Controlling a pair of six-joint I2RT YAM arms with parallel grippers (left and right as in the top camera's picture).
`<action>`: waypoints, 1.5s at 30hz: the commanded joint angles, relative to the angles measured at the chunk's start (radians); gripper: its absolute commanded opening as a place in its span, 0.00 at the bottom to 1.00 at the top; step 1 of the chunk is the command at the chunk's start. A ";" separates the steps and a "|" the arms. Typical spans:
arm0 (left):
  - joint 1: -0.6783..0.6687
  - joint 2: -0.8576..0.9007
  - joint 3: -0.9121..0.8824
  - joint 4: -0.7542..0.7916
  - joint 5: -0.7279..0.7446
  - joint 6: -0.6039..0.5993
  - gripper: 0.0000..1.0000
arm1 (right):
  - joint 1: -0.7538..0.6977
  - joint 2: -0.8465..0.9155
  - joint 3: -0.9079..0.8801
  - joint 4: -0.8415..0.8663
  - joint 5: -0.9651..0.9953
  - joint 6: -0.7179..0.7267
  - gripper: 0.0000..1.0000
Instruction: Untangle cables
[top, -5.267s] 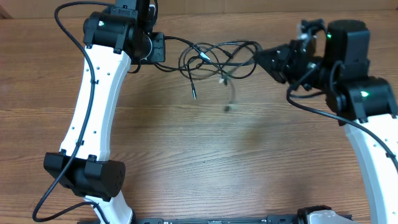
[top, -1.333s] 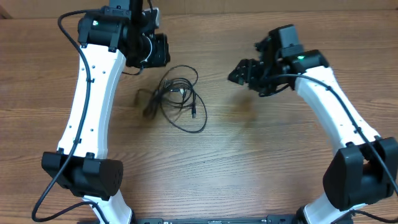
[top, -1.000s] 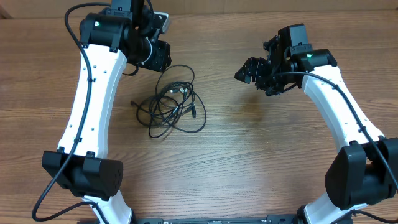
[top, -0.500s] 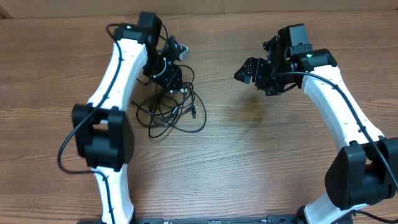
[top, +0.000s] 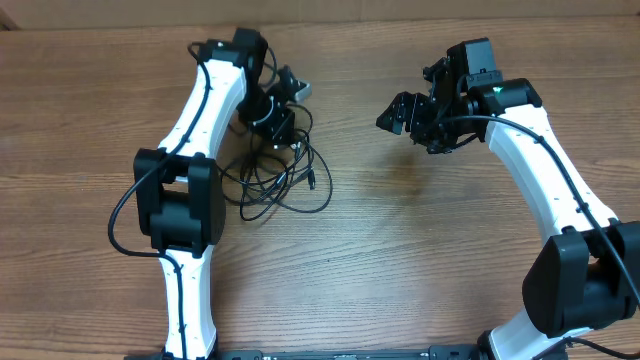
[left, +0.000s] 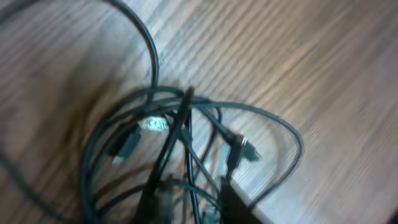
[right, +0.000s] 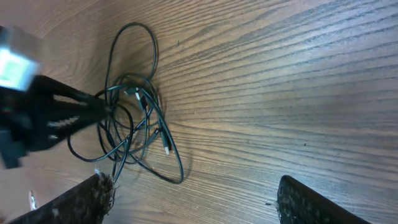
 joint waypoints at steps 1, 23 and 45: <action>-0.007 -0.080 0.117 -0.024 -0.004 0.011 0.44 | -0.001 0.000 -0.001 0.005 -0.008 -0.011 0.84; -0.024 0.135 0.111 -0.008 -0.083 -0.064 0.04 | -0.001 0.000 -0.001 0.001 -0.008 -0.011 0.86; -0.055 -0.380 0.632 0.038 0.021 -0.398 0.04 | 0.035 -0.045 0.084 0.039 -0.248 -0.208 0.86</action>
